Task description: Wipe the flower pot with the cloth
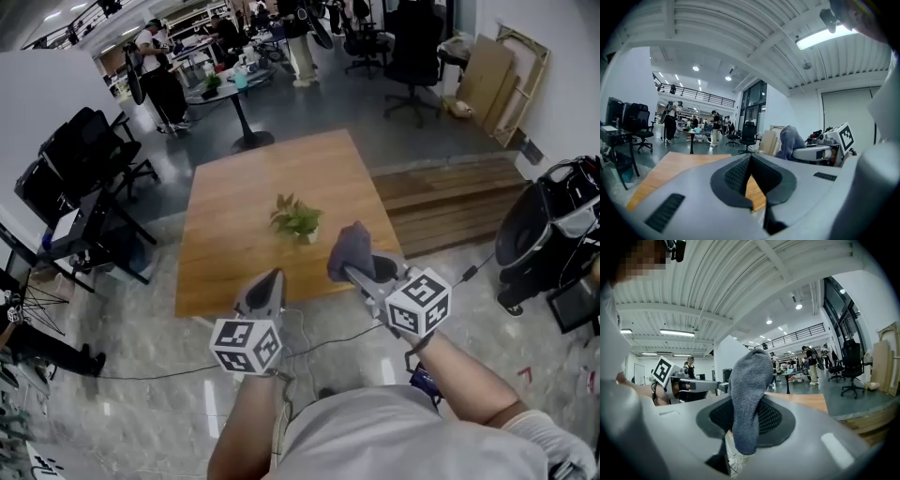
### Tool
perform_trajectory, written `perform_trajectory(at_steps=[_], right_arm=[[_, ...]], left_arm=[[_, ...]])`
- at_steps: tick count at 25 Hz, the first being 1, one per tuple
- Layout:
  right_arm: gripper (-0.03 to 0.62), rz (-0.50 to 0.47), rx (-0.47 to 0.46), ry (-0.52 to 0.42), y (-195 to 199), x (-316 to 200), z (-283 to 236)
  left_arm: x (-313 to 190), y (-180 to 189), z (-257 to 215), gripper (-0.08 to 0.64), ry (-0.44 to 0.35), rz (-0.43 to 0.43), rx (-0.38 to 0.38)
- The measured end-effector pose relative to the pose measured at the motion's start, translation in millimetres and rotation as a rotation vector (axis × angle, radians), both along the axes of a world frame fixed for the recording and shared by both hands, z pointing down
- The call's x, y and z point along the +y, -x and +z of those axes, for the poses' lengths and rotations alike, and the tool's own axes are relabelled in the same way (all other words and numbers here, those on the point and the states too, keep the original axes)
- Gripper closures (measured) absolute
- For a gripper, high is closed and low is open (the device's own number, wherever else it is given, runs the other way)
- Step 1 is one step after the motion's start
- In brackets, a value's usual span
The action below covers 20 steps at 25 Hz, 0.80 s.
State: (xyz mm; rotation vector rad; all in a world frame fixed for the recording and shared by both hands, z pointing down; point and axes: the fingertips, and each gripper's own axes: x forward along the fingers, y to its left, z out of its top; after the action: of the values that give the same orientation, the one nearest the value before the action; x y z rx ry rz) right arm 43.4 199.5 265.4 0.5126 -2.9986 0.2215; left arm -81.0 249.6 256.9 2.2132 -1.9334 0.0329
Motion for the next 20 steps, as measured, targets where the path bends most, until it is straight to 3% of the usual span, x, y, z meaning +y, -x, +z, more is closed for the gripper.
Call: perform_trajectory(at_steps=[13, 20], right_arm=[[0.492, 0.066, 0.041, 0.058, 64.3, -38.6, 30.0], [0.492, 0.049, 0.074, 0.124, 80.4, -121.7, 71.2]], left_arm=[[-45.7, 73.2, 30.5, 0.555, 0.063, 0.065, 0.022], [-122.5, 94.4, 75.7, 0.555, 0.139, 0.026, 0.044]])
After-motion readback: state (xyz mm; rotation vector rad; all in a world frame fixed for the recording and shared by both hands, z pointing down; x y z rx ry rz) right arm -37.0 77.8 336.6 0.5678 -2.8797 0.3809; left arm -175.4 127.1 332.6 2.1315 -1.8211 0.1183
